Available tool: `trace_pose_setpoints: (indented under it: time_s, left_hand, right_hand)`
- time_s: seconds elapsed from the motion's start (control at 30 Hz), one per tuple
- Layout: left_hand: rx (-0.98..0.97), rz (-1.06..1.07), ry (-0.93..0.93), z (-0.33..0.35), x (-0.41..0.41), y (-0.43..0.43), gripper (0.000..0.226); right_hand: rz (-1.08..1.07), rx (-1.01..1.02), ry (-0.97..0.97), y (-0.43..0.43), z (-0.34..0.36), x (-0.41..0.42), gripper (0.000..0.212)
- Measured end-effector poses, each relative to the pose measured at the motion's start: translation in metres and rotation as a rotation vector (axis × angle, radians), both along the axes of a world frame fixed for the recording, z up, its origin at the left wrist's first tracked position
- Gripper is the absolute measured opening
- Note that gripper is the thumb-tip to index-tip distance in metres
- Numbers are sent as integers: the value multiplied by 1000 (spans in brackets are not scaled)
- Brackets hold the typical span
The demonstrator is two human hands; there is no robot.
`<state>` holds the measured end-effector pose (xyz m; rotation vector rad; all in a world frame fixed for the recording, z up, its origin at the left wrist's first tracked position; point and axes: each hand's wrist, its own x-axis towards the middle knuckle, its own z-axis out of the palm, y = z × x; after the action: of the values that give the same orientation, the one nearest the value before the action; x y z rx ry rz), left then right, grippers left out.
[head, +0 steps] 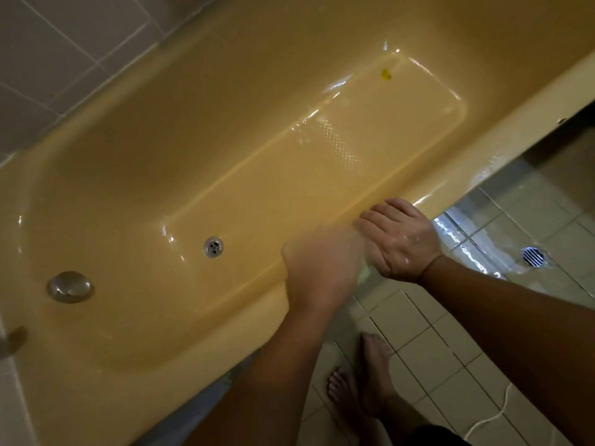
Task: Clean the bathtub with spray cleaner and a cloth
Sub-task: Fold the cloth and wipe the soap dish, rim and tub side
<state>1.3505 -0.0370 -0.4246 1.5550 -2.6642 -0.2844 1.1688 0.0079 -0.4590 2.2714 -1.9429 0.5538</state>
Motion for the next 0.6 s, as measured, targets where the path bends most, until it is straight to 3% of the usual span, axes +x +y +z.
trace_pose_setpoints:
  time_s: [0.17,0.4,0.6]
  left_hand:
    - [-72,110,-64,1,39,33,34]
    - [-13,-73,16,-3,-59,-9,31]
    - [-123,-1,-18,-3,-17,24,36]
  right_hand:
    - [-34,-26,14,2,-3,-10,40]
    - [-128,-78,-20,2,-7,-40,41]
    - [-150,-93,10,1,-11,-66,43]
